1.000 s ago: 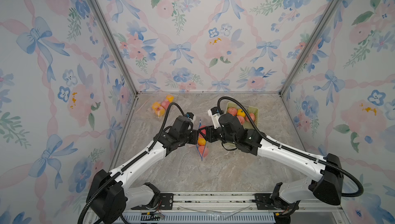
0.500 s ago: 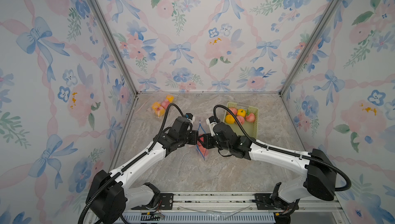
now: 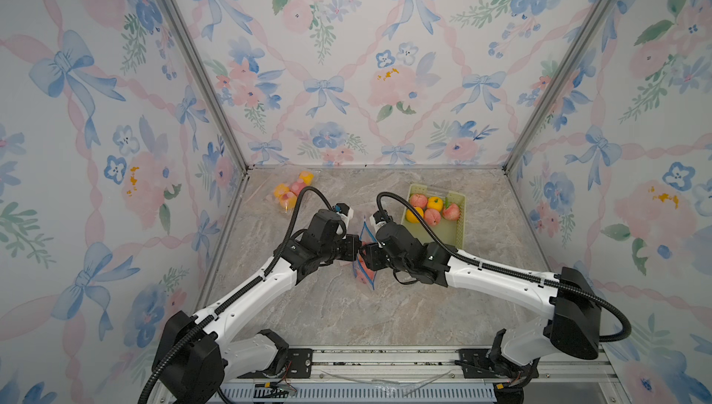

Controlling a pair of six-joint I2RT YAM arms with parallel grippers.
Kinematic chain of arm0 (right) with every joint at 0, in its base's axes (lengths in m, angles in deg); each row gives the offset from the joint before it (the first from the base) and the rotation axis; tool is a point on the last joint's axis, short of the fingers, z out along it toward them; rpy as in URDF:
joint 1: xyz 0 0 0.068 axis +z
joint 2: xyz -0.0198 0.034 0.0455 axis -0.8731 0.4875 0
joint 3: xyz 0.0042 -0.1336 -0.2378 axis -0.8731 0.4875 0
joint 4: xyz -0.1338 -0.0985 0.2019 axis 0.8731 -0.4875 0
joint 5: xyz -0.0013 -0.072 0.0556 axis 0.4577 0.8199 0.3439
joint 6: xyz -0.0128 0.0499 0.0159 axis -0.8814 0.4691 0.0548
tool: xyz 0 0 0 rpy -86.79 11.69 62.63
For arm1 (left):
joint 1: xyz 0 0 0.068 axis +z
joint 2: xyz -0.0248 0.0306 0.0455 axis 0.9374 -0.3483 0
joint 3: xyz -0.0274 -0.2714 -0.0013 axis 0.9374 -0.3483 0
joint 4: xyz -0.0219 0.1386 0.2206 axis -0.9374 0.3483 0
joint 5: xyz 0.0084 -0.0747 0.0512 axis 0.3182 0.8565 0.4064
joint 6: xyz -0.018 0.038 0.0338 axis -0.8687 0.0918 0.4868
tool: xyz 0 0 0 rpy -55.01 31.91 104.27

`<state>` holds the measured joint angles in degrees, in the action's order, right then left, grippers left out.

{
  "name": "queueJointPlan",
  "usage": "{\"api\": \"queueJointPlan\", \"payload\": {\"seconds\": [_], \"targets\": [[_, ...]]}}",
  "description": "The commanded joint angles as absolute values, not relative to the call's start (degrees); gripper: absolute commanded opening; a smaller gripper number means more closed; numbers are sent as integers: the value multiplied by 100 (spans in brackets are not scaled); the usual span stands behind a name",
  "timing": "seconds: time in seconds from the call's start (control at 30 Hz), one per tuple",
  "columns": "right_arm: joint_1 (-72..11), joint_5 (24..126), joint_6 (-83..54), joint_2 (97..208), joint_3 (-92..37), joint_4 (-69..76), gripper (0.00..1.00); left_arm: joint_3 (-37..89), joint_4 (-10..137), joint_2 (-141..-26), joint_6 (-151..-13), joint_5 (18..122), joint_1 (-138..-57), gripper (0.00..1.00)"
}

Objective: Place the peach in a zip-top bag and seal the zipper
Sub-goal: Place the peach in the zipper food storage bag.

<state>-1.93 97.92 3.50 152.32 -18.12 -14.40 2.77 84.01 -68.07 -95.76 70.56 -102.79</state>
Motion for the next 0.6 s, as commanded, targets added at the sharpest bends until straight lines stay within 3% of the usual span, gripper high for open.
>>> {"api": "queueJointPlan", "payload": {"seconds": [0.0, 0.1, 0.23, 0.57], "targets": [[-97, 10122, 294, 15488, -2164, -2350, 64, 226, 8214, -6664, -9724, 7385, -10183, 0], [-95, 10244, 356, 15571, -2287, -2691, 70, 182, 8167, -6656, -9759, 7507, -10115, 0], [-97, 10309, 356, 15554, -2378, -2943, 70, 123, 8141, -6655, -9773, 7512, -10057, 0], [-80, 10208, 356, 14992, -2502, -3098, 60, 76, 8061, -6693, -9805, 7572, -10013, 0]]}}
